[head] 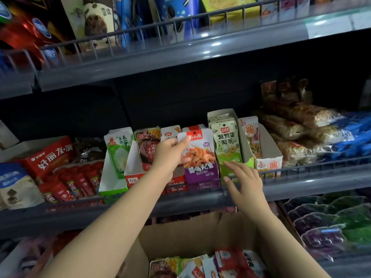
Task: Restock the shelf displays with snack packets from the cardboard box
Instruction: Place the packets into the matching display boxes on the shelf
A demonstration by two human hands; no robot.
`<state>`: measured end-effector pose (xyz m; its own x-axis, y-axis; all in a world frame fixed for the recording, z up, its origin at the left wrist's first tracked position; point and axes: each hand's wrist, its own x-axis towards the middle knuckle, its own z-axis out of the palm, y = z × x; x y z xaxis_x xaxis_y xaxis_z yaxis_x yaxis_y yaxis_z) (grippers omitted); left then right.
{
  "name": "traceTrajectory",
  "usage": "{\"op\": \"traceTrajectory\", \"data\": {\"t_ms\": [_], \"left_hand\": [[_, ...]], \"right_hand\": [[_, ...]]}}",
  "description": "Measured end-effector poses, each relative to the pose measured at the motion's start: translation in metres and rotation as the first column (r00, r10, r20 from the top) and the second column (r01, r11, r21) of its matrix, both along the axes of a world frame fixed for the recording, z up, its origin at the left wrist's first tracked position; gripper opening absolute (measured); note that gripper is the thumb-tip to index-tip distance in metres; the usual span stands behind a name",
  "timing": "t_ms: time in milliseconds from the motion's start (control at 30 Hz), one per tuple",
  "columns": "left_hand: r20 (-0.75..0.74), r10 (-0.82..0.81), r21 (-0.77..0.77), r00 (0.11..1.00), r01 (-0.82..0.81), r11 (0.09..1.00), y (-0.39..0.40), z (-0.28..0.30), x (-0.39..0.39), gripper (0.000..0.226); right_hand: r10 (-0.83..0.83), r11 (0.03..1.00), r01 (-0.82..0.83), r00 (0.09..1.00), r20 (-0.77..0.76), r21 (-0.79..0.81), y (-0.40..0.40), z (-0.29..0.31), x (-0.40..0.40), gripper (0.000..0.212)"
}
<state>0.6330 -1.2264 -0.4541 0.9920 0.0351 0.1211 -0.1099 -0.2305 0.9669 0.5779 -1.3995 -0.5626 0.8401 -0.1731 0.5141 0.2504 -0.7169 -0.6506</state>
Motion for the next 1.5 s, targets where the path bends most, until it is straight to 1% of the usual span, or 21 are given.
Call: {"op": "traceTrajectory", "data": {"t_ms": [100,133,233,333,400,433,500,533,567,600,633,700,767,833,933,1033,1200,1367,1500], "left_hand": [[0.05,0.03,-0.021,0.998,-0.029,0.999,-0.006,0.012,0.013,0.02],[0.07,0.041,-0.019,0.997,-0.039,0.999,-0.008,0.014,0.017,0.021],[0.097,0.075,-0.023,0.992,-0.073,0.997,-0.015,0.014,0.029,0.028],[0.102,0.082,-0.023,0.991,-0.08,0.997,-0.018,0.007,0.039,0.021],[0.063,0.084,0.013,0.995,-0.085,0.996,-0.02,-0.002,0.045,0.031],[0.035,0.078,0.017,0.996,-0.079,0.997,-0.02,-0.005,0.047,0.028],[0.009,0.06,0.021,0.998,-0.06,0.998,-0.021,-0.01,0.05,0.013],[0.007,0.051,0.046,0.999,-0.052,0.998,-0.02,-0.011,0.051,0.013],[0.012,0.04,0.084,0.999,-0.041,0.996,-0.02,-0.012,0.054,0.023],[0.027,0.034,0.152,0.999,-0.037,0.988,-0.02,-0.014,0.058,0.031],[0.057,0.029,0.248,0.998,-0.042,0.968,-0.019,-0.014,0.06,0.032],[0.13,0.017,0.427,0.991,-0.072,0.901,-0.018,-0.016,0.067,0.029],[0.178,0.0,0.526,0.984,-0.095,0.845,-0.016,-0.016,0.076,0.027],[0.218,-0.011,0.589,0.976,-0.122,0.799,-0.014,-0.016,0.084,0.026],[0.277,0.001,0.607,0.961,-0.176,0.775,-0.014,-0.017,0.094,0.025],[0.299,0.022,0.592,0.954,-0.203,0.78,-0.015,-0.021,0.101,0.026],[0.323,0.051,0.627,0.945,-0.255,0.736,-0.015,-0.031,0.107,0.028],[0.324,0.046,0.628,0.945,-0.251,0.737,-0.012,-0.037,0.108,0.031],[0.318,0.028,0.611,0.948,-0.227,0.759,-0.011,-0.039,0.105,0.035]], "right_hand": [[-0.03,0.979,0.02,0.998,-0.049,-0.202,-0.001,-0.009,0.003,0.047],[-0.053,0.964,0.04,0.998,-0.043,-0.262,0.0,-0.012,0.004,0.048],[-0.146,0.889,0.13,0.989,-0.002,-0.439,0.003,-0.017,0.007,0.046],[-0.214,0.811,0.236,0.971,0.105,-0.535,0.005,-0.024,0.011,0.048],[-0.223,0.789,0.274,0.962,0.161,-0.549,0.006,-0.028,0.013,0.049],[-0.22,0.784,0.277,0.961,0.17,-0.555,0.006,-0.029,0.013,0.049],[-0.209,0.784,0.269,0.963,0.17,-0.559,0.006,-0.03,0.013,0.054],[-0.207,0.788,0.265,0.964,0.167,-0.555,0.006,-0.03,0.013,0.057],[-0.205,0.792,0.262,0.965,0.165,-0.552,0.006,-0.03,0.013,0.061],[-0.203,0.792,0.264,0.964,0.17,-0.551,0.006,-0.03,0.013,0.064],[-0.203,0.79,0.267,0.963,0.176,-0.551,0.006,-0.03,0.013,0.066],[-0.207,0.79,0.276,0.961,0.186,-0.548,0.006,-0.03,0.013,0.069],[-0.209,0.793,0.28,0.959,0.19,-0.541,0.007,-0.031,0.014,0.07],[-0.213,0.79,0.282,0.959,0.188,-0.544,0.007,-0.032,0.014,0.071],[-0.216,0.787,0.295,0.955,0.206,-0.542,0.007,-0.034,0.015,0.071],[-0.208,0.792,0.295,0.954,0.218,-0.534,0.007,-0.035,0.016,0.072],[-0.214,0.788,0.299,0.953,0.215,-0.538,0.007,-0.035,0.016,0.072],[-0.211,0.79,0.293,0.955,0.211,-0.538,0.006,-0.036,0.016,0.073],[-0.218,0.789,0.299,0.953,0.211,-0.537,0.007,-0.035,0.016,0.073]]}}
